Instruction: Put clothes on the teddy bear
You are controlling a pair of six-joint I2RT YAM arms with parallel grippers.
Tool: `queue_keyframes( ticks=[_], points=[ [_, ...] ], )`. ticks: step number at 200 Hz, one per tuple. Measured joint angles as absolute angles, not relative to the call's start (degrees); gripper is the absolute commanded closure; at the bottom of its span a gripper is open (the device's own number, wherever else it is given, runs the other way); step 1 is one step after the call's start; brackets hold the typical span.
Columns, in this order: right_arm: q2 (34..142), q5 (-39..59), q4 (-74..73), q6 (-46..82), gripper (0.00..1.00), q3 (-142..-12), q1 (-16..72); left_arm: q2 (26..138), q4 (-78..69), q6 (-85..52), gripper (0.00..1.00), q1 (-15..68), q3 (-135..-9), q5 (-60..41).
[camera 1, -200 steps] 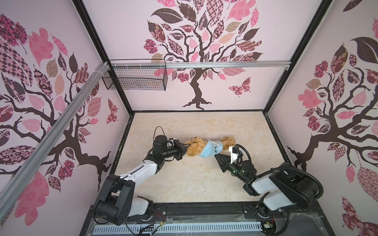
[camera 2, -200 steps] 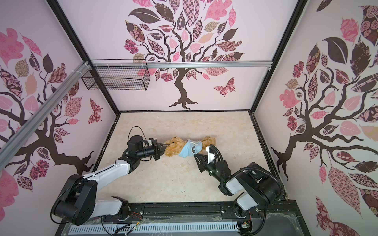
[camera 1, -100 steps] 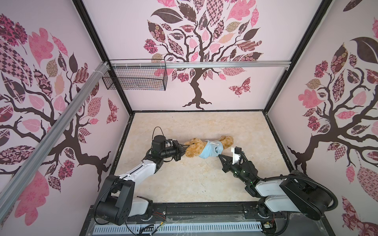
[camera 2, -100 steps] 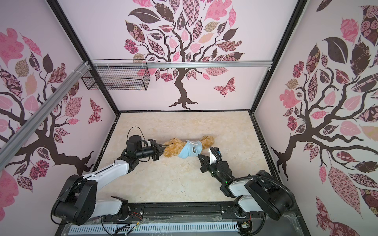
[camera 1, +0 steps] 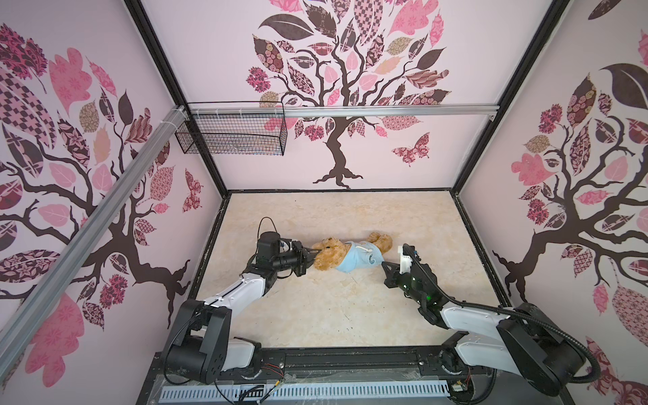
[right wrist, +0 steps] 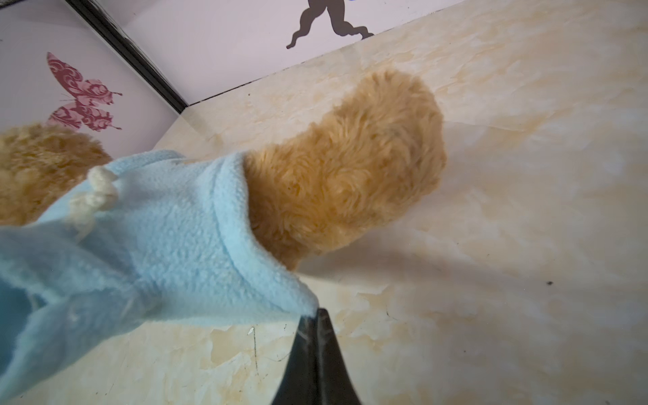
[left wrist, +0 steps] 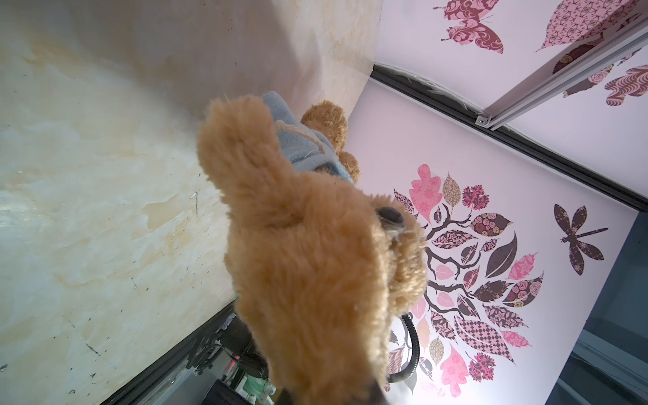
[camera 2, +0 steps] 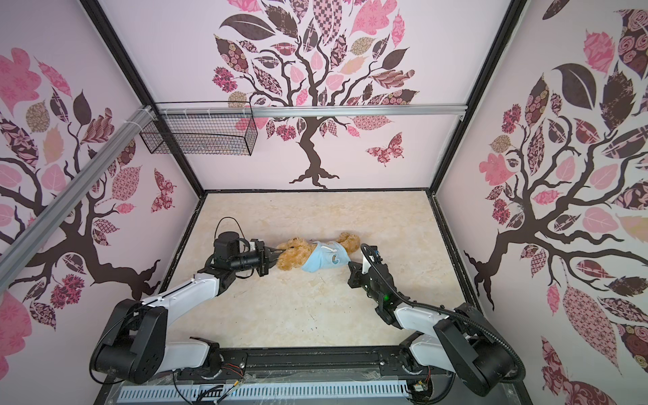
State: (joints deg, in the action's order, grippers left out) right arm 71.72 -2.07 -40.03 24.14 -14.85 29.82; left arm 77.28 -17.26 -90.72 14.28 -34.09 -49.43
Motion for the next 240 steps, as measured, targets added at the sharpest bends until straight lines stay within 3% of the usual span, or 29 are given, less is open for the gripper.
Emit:
queue_keyframes(
  ticks=[65,90,153,240],
  points=[
    [71.7,-9.4,-30.8,21.4,1.0,-19.2,24.9,78.0,-7.4,-79.5,1.0,13.5,-38.8,-51.8],
    [70.2,-5.6,-32.1,20.9,1.0,-18.1,23.9,79.3,-5.8,-76.6,1.0,13.1,-39.3,-51.9],
    [62.3,10.2,-29.8,21.2,0.67,-16.1,24.1,84.6,-7.3,-75.8,1.0,13.1,-39.8,-52.6],
    [69.7,19.4,-27.3,22.0,0.57,-21.7,24.1,92.1,-5.0,-68.4,1.0,13.0,-43.4,-52.9]
  ],
)
